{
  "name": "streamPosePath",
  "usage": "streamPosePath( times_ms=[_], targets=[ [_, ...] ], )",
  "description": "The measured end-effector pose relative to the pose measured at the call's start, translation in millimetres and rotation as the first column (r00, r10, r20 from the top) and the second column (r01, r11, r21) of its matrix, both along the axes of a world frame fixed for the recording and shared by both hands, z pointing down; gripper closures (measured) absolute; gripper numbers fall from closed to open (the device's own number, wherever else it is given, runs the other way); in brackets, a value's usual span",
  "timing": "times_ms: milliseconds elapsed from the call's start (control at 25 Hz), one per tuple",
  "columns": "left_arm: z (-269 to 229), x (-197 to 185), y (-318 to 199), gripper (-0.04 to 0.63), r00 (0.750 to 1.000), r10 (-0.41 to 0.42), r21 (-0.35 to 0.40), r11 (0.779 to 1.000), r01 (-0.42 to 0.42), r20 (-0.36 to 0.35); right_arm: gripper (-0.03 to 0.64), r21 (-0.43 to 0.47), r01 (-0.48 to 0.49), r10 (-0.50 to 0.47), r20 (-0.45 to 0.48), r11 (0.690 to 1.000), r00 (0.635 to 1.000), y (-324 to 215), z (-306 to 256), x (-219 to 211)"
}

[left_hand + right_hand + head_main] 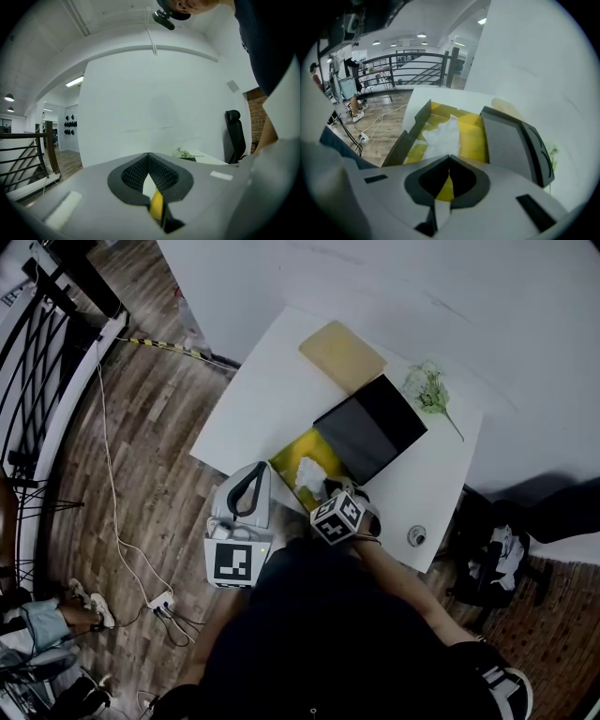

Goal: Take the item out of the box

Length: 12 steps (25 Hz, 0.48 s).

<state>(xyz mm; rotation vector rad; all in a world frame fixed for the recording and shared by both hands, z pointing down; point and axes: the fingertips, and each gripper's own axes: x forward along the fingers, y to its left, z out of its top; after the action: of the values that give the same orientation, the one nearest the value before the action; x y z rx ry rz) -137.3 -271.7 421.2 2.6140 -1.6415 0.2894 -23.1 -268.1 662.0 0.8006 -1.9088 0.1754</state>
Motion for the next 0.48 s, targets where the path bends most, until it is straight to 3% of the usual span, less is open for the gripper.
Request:
streamPosePath(
  times_ms=[480],
  targets=[
    [-3.6, 13.8, -4.2, 0.586, 1.000, 0.025, 0.035, 0.999, -0.025, -0.001, 0.604, 0.246, 0.000, -0.018, 0.069, 0.969, 0.997, -19.6, -81.4, -1.7]
  ],
)
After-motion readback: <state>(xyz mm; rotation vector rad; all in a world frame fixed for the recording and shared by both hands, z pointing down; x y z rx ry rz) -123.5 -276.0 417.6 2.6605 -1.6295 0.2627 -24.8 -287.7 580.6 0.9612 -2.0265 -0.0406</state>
